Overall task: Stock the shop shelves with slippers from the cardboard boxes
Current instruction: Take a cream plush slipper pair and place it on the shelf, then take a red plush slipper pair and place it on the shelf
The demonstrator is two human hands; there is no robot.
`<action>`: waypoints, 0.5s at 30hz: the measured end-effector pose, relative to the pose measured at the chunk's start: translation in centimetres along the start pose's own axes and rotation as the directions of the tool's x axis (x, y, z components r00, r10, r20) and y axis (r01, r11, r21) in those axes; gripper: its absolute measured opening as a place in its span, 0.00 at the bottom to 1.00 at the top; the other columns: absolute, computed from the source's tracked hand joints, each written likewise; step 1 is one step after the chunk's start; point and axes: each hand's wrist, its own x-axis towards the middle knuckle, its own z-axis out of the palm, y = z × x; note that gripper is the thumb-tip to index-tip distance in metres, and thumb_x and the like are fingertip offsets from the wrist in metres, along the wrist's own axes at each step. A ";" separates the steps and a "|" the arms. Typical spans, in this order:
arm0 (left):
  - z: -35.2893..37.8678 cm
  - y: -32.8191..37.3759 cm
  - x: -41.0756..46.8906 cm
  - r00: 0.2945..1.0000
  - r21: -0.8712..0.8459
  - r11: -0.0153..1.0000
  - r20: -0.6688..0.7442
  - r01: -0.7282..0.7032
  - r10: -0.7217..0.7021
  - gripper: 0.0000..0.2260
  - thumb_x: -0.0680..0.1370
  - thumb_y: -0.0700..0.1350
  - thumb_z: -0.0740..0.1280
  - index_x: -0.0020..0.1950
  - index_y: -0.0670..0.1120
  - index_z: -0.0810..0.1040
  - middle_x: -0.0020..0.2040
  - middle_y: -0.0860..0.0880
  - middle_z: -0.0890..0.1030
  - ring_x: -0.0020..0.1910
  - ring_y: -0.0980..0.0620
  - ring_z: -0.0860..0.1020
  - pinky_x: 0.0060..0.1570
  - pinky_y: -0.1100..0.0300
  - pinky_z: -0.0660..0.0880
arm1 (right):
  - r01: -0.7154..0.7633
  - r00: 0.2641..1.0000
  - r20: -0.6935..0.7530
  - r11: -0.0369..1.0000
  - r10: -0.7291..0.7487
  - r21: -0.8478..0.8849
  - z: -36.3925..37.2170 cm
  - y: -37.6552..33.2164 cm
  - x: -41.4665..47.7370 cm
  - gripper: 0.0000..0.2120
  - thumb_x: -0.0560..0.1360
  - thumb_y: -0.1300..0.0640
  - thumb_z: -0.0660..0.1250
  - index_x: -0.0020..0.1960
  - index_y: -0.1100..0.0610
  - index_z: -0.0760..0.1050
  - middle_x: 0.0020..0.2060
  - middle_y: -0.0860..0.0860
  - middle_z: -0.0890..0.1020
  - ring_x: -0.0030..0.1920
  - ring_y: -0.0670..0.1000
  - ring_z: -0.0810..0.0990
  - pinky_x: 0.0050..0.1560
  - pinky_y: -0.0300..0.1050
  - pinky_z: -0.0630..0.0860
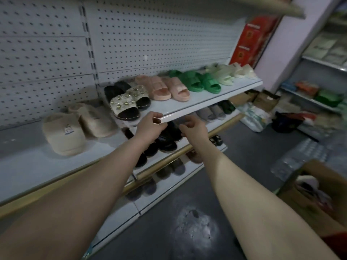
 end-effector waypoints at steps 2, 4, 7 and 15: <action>3.4 1.4 0.5 0.998 -0.005 1.000 0.056 -0.024 0.024 0.16 0.76 0.45 0.70 0.63 0.49 0.75 0.56 0.48 0.79 0.54 0.47 0.79 0.58 0.49 0.76 | 0.011 0.999 -0.035 1.000 -0.010 0.021 -3.6 1.6 0.3 0.17 0.74 0.54 0.70 0.62 0.49 0.76 0.46 0.46 0.82 0.47 0.49 0.83 0.52 0.51 0.82; 7.5 3.0 1.2 0.993 -0.016 0.998 0.100 -0.055 0.056 0.16 0.76 0.45 0.70 0.63 0.47 0.75 0.56 0.49 0.80 0.55 0.48 0.78 0.59 0.49 0.76 | -0.010 0.997 -0.073 0.999 0.014 0.048 -7.7 3.5 0.8 0.16 0.76 0.56 0.70 0.63 0.54 0.77 0.44 0.47 0.82 0.44 0.47 0.82 0.48 0.47 0.83; 14.4 5.3 2.1 0.984 -0.037 0.996 0.158 -0.077 0.082 0.14 0.75 0.43 0.71 0.61 0.46 0.76 0.53 0.50 0.79 0.55 0.48 0.78 0.60 0.50 0.75 | -0.079 0.987 -0.136 0.997 0.081 0.020 -13.9 6.6 2.5 0.12 0.76 0.54 0.70 0.59 0.51 0.78 0.47 0.50 0.83 0.45 0.51 0.83 0.50 0.51 0.82; 33.6 11.3 4.2 0.949 -0.091 0.992 0.294 -0.091 0.114 0.11 0.76 0.44 0.70 0.58 0.47 0.77 0.47 0.49 0.80 0.42 0.51 0.79 0.41 0.60 0.77 | -0.209 0.939 -0.273 0.978 0.207 0.024 -30.4 15.6 5.8 0.10 0.76 0.57 0.70 0.56 0.48 0.78 0.50 0.49 0.83 0.47 0.49 0.83 0.53 0.52 0.82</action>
